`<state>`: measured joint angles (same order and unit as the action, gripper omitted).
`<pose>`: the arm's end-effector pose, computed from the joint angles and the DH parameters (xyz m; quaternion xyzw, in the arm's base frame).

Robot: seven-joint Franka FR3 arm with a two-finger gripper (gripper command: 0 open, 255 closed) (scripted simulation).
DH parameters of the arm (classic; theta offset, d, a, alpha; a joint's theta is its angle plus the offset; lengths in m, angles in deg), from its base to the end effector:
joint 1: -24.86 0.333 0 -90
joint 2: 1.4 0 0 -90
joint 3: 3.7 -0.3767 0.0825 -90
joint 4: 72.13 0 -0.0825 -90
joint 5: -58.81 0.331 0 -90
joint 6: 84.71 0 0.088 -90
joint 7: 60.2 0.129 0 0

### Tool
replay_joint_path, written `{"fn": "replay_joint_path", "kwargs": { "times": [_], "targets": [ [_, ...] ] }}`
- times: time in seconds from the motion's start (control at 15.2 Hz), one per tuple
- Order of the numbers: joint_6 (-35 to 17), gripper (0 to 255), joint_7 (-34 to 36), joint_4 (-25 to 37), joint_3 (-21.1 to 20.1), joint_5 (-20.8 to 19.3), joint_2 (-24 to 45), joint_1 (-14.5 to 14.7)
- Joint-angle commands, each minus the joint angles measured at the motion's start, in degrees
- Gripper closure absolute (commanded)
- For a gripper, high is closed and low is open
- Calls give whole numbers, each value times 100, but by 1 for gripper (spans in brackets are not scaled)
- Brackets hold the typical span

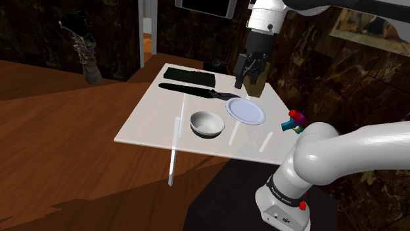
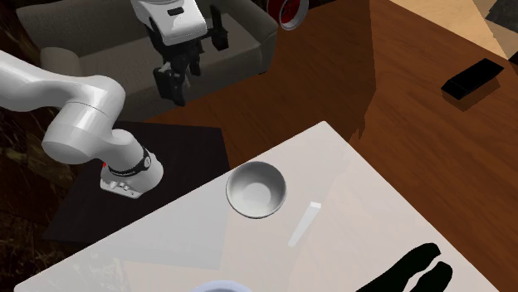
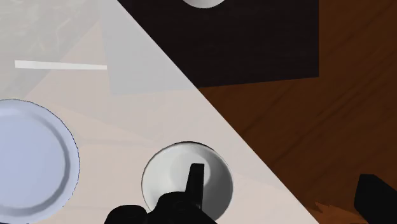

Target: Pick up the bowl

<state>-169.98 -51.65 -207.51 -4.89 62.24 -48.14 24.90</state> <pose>0.1912 0.0151 0.6077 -0.9972 0.0657 0.0312 0.0198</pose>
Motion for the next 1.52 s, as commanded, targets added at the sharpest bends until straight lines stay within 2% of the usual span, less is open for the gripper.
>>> {"fn": "replay_joint_path", "kwargs": {
  "times": [0.0,0.4,0.73,1.06,1.45],
  "targets": [
    [0,0,0,0,0,0,0,0],
    [-1418,0,88,-740,-74,28,468,-58],
    [-2646,0,164,-1121,-135,47,1141,-109],
    [-3874,0,247,-1266,-187,49,2049,-165],
    [-5247,0,372,-1116,-233,3,3364,-240]
  ]
}}
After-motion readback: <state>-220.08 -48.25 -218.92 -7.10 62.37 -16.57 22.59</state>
